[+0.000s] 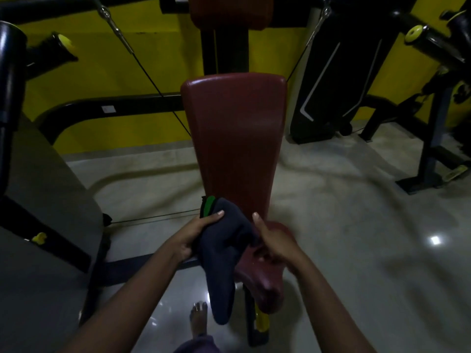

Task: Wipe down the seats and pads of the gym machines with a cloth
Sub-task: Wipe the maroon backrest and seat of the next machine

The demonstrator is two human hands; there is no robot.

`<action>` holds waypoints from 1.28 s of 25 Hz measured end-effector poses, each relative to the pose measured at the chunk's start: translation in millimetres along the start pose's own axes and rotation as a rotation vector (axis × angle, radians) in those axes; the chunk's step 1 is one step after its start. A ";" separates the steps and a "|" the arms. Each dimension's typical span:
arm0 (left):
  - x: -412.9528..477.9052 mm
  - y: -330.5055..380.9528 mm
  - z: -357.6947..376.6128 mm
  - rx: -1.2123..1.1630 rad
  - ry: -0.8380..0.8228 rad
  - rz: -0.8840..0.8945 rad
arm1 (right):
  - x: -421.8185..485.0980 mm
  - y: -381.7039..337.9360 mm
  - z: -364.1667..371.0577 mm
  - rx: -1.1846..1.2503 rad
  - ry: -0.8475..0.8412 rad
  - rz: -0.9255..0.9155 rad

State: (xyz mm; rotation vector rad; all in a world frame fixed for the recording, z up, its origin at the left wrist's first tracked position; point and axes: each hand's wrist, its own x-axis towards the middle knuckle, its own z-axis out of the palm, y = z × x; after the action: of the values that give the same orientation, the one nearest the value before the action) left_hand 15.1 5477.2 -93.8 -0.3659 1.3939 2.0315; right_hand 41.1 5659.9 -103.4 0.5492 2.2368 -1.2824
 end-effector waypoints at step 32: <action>133.2 147.2 -74.9 0.432 0.513 0.615 | 171.0 -130.6 54.9 0.595 1.137 -0.935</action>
State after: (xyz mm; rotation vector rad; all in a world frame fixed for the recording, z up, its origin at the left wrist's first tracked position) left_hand -189.5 5421.0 -89.9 -0.2987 2.4520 2.0826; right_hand -156.5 5566.3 -141.9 0.4997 3.1882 -2.6561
